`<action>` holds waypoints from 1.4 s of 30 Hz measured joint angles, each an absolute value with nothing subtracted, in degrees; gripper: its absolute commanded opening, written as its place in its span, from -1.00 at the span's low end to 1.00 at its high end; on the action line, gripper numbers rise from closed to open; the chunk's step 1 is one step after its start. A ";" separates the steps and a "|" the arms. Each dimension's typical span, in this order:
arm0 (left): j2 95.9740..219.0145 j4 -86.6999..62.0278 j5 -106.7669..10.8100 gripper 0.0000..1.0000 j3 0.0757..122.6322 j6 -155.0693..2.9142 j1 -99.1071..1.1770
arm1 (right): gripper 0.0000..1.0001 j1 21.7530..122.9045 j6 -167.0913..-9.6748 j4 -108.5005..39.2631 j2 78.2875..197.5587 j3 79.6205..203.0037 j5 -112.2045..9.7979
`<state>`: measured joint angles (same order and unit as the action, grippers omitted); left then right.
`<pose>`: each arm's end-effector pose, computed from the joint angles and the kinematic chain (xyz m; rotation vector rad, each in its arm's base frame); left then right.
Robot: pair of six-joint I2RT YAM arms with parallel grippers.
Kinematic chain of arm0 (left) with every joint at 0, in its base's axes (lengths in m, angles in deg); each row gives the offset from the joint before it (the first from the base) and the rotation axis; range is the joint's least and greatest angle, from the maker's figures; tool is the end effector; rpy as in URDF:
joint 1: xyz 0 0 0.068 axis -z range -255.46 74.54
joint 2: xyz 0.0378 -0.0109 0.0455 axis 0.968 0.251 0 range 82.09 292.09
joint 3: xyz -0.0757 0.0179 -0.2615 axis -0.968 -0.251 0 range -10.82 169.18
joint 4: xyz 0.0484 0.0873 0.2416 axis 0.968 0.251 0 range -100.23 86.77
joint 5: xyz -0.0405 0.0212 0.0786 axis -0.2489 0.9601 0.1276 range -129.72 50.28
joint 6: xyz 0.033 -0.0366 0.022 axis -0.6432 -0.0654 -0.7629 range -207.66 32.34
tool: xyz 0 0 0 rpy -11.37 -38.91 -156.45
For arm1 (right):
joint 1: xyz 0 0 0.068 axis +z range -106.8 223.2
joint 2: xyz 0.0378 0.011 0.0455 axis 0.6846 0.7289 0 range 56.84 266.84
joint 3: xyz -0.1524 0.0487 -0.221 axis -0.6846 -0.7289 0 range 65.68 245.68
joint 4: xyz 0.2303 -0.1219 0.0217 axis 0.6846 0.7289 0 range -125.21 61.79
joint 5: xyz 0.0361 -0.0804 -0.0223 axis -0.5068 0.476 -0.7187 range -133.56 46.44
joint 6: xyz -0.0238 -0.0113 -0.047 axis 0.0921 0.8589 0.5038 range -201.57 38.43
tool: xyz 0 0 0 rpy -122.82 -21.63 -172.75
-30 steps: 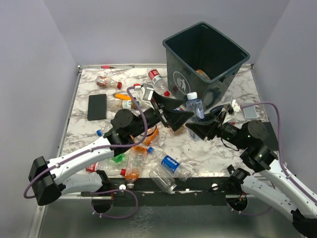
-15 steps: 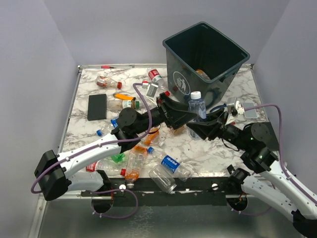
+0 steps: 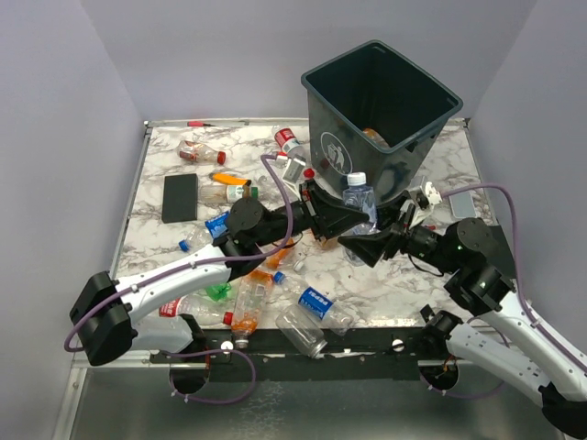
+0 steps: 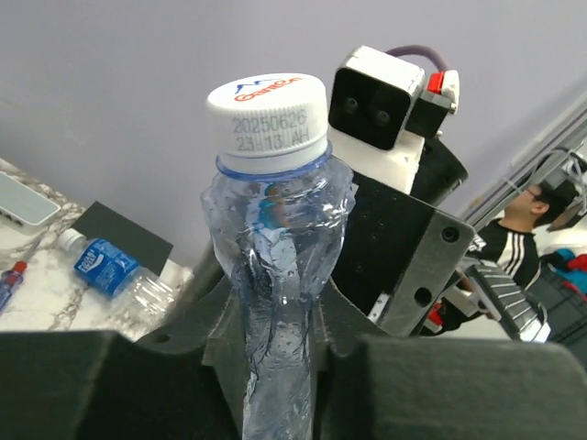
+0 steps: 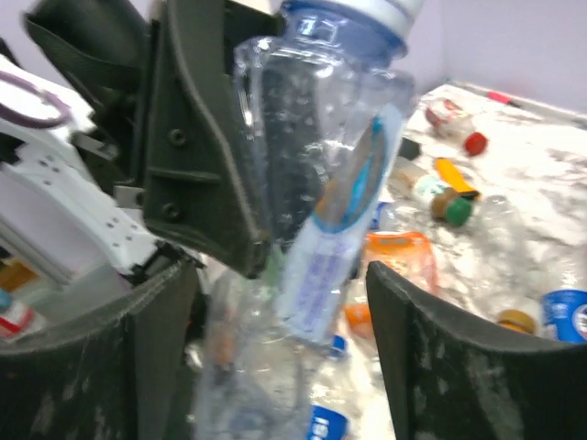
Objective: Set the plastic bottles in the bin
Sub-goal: Place the plastic bottle in the trash bin.
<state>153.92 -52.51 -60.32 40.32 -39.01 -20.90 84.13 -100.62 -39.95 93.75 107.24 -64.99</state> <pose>0.1567 -0.2419 0.3733 0.4402 1.3615 -1.7497 0.1078 0.1106 0.3693 -0.6051 1.3906 1.1148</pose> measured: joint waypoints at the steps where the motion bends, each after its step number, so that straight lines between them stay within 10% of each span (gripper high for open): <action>1: 153.55 -52.25 -60.30 -0.73 40.28 -39.32 -20.85 | 0.80 84.13 -100.73 -38.09 93.97 108.11 -65.06; 12: 142.64 -41.19 -54.31 -0.90 39.99 -57.24 -20.48 | 0.91 84.13 -100.81 -20.54 92.31 125.40 -61.15; 27: 140.92 -30.33 -52.97 -0.90 39.18 -71.30 -20.35 | 0.56 84.13 -104.44 -17.37 114.49 142.10 -58.20; 38: 140.39 -28.03 -52.84 -0.90 38.94 -72.30 -20.26 | -0.29 84.37 -106.06 -15.09 116.04 142.12 -60.34; 42: 140.39 -27.44 -52.73 -0.90 38.92 -72.32 -20.24 | 0.22 84.39 -105.84 -14.64 116.09 142.14 -60.86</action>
